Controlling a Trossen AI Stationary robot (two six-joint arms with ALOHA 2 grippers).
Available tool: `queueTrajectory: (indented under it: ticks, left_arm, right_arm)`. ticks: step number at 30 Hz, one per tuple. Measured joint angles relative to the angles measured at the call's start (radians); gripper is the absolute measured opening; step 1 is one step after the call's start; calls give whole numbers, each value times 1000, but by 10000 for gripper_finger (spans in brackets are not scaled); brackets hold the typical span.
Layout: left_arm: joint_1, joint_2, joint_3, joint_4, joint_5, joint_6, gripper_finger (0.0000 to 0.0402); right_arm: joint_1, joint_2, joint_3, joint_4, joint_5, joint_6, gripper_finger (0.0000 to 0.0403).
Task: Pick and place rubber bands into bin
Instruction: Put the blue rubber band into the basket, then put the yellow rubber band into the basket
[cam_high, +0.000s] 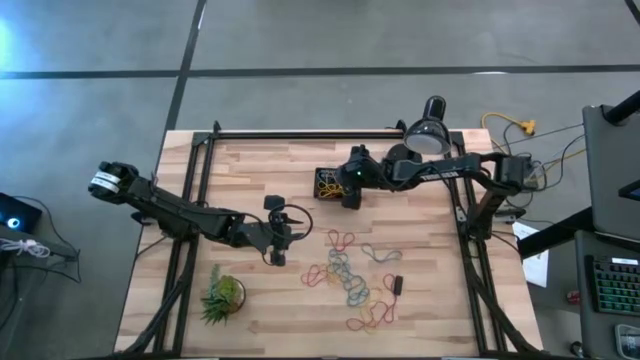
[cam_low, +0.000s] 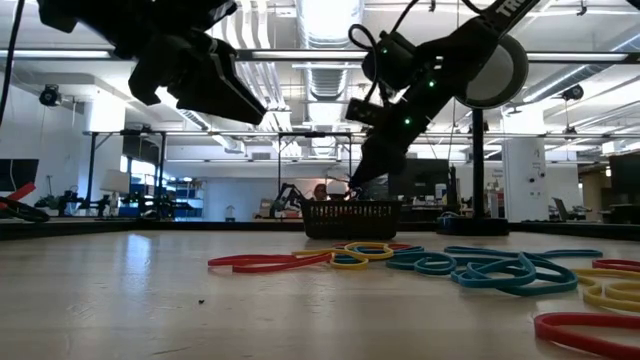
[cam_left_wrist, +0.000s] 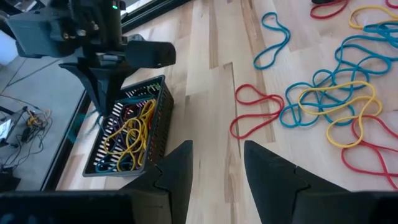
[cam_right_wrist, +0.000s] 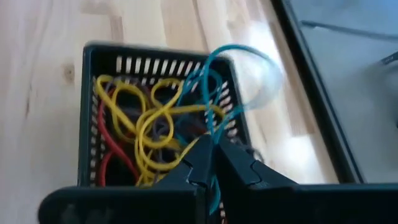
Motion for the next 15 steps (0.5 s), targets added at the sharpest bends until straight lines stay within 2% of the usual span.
queueTrajectory:
  ticks: [5,15]
  left_arm:
    - [0,0,-8,-1,0,0,128]
    - [0,0,-11,0,0,0,128]
  right_arm:
    - [-6,0,23,-105,-70,22,47]
    - [-6,-7,55,-140,-79,27,146]
